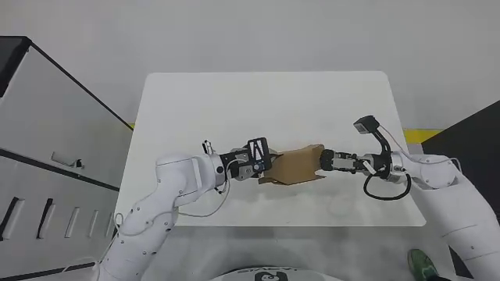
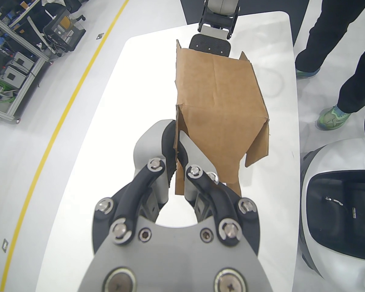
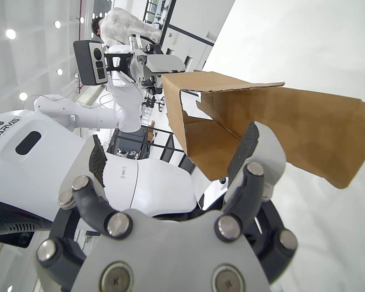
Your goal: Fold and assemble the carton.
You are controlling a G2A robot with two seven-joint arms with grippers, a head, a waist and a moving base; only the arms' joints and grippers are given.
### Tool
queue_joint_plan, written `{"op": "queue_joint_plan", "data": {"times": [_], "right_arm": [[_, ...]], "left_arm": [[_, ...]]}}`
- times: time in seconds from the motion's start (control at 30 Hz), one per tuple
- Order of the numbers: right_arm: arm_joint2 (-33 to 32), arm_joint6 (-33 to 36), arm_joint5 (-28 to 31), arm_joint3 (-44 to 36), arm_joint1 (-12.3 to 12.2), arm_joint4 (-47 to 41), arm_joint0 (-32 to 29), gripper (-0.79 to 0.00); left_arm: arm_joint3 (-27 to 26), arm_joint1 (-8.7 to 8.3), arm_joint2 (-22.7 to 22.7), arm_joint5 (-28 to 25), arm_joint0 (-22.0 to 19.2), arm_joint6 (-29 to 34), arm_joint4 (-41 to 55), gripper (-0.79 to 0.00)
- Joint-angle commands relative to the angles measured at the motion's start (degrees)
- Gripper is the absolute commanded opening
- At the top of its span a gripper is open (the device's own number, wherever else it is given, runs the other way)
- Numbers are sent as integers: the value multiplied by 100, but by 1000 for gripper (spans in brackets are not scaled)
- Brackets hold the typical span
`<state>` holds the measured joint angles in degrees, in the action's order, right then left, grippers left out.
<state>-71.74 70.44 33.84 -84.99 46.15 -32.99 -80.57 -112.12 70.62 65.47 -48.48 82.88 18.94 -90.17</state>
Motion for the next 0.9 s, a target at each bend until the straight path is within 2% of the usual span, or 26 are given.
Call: {"op": "queue_joint_plan", "data": {"times": [0.0,0.07,0.3,0.63,0.87], "right_arm": [[77,10,-10,-9,10,9,37,-12],[156,10,-10,-14,18,29,76,-18],[380,8,-8,-21,30,57,206,-142],[588,-55,55,12,20,94,330,-194],[745,-116,116,-24,11,160,402,-376]], "left_arm": [[9,-9,-28,5,-14,6,11,-785],[14,-17,-53,12,-26,9,33,-785],[29,-48,-132,73,-60,49,69,-785],[27,-90,-231,127,-115,84,139,-785],[57,-120,-275,171,-157,84,168,-785]]}}
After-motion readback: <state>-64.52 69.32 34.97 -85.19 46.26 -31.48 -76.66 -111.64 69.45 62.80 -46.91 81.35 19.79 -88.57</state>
